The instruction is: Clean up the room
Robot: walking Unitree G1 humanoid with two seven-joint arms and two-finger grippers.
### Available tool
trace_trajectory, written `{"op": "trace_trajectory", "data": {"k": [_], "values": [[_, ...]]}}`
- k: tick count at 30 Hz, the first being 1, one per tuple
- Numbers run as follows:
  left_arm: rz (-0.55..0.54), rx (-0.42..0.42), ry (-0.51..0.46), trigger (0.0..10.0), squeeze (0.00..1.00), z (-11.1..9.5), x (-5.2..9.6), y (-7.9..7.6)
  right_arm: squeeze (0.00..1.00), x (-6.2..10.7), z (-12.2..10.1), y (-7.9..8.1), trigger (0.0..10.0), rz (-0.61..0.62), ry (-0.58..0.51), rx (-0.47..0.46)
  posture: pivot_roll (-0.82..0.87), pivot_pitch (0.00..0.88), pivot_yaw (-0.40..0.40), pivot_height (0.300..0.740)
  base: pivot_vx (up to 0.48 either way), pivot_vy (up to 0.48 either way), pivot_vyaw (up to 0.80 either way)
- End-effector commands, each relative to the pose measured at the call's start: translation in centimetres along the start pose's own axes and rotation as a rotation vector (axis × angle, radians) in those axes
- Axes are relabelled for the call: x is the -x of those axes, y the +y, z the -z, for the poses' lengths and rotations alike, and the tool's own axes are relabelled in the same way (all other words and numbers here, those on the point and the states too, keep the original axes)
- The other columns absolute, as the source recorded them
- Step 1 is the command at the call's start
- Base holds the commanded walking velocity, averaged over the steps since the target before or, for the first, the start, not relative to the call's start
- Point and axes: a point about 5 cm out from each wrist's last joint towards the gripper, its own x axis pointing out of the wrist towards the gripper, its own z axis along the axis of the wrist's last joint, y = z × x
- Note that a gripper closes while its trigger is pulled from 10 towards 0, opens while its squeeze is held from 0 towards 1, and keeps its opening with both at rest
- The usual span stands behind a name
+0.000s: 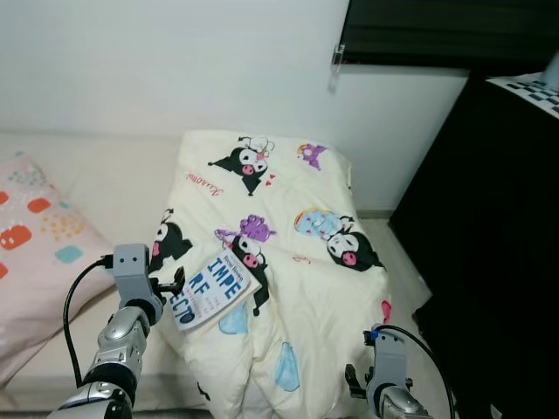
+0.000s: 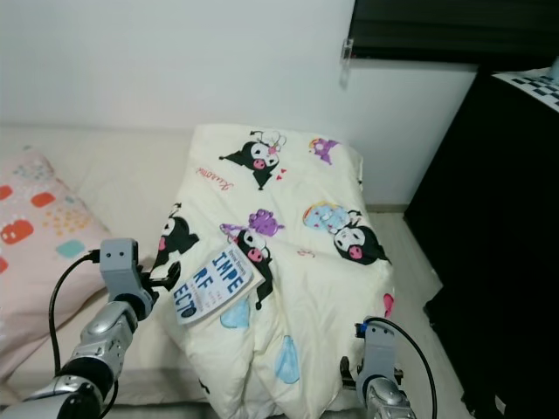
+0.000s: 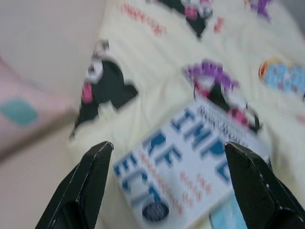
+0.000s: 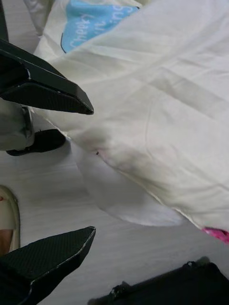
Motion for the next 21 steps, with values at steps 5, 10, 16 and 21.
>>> {"op": "trace_trajectory", "data": {"k": [5, 10, 16, 21], "values": [[0.092, -0.152, -0.072, 10.0, 0.00, -2.1, -1.0, -1.6, 0.00, -0.4, -2.5, -0.2, 10.0, -0.003, -0.066, -0.070, -0.16, 0.117, -0.064, 0.730, 0.000, 0.000, 0.00], [0.133, -0.338, -0.086, 10.0, 0.00, -2.6, -1.5, -3.2, 0.00, -0.6, -4.5, -0.2, 10.0, -0.014, -0.125, -0.106, -0.17, 0.118, -0.063, 0.715, 0.000, 0.000, 0.00], [0.239, -0.648, -0.109, 10.0, 0.00, -1.4, -1.0, -5.3, 0.00, -0.6, -7.4, -0.7, 10.0, -0.027, -0.226, -0.157, -0.18, 0.119, -0.060, 0.690, 0.000, 0.000, 0.00], [0.259, -0.711, -0.087, 10.0, 0.00, -0.4, -0.7, -6.0, 0.00, -0.5, -9.5, -0.9, 10.0, -0.046, -0.299, -0.186, -0.18, 0.117, -0.055, 0.665, 0.000, 0.000, 0.00]]}}
